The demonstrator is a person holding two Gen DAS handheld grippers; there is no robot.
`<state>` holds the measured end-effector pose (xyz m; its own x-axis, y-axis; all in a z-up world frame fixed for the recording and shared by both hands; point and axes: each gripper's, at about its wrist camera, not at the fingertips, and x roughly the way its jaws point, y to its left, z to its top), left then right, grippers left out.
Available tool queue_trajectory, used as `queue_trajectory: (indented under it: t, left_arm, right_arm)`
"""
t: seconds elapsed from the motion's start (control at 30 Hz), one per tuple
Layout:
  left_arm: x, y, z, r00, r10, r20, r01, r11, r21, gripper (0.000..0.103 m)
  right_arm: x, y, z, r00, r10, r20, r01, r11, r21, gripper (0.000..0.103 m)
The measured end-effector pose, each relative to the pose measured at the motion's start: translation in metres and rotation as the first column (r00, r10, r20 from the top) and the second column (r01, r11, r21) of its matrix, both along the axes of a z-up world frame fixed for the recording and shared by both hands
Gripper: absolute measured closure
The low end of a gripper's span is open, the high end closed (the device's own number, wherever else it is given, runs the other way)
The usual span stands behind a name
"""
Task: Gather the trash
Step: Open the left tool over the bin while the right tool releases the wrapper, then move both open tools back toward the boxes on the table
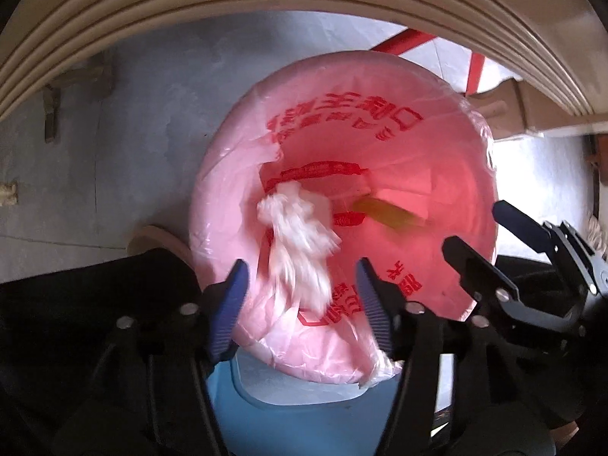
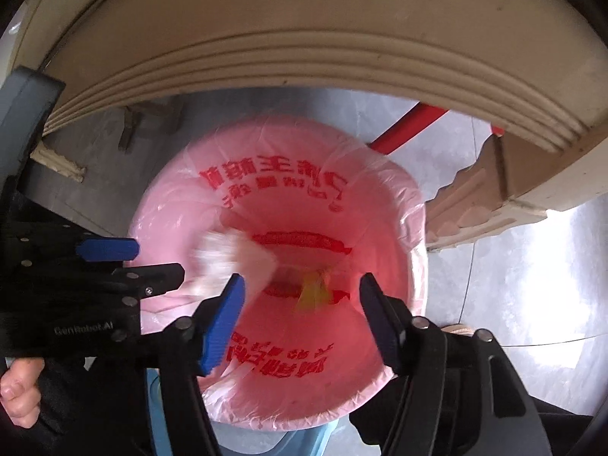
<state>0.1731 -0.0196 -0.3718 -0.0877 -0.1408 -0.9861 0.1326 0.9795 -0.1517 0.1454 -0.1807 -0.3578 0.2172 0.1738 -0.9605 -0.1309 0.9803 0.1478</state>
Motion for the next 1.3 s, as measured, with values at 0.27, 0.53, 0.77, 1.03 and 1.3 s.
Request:
queue_trajectory:
  t: [0.27, 0.53, 0.77, 1.03, 1.3]
  left_arm:
    - [0.0, 0.003, 0.008, 1.0, 0.007, 0.021, -0.007, 1.0, -0.011, 0.041]
    - [-0.001, 0.006, 0.017, 0.998, -0.007, 0.068, 0.006, 1.0, 0.009, 0.032]
    - [-0.013, 0.011, 0.043, 0.989, -0.044, 0.139, 0.037, 0.998, 0.055, 0.029]
    - [-0.048, 0.038, 0.158, 0.908, -0.131, 0.398, 0.099, 0.99, 0.1, 0.029]
    - [-0.028, 0.089, 0.307, 0.796, -0.101, 0.597, 0.057, 0.994, 0.092, 0.022]
  right_arm:
    - [0.0, -0.002, 0.002, 1.0, -0.005, 0.0, 0.005, 1.0, 0.011, 0.04]
    - [-0.001, -0.007, 0.01, 1.0, -0.031, -0.003, 0.031, 0.998, 0.054, 0.036]
    - [-0.015, -0.008, 0.043, 0.997, -0.033, 0.076, 0.03, 0.999, 0.042, 0.027]
    - [-0.044, -0.025, 0.14, 0.96, -0.107, 0.258, 0.076, 0.989, 0.126, 0.02]
    - [-0.041, -0.042, 0.266, 0.872, -0.161, 0.462, 0.073, 0.976, 0.204, 0.011]
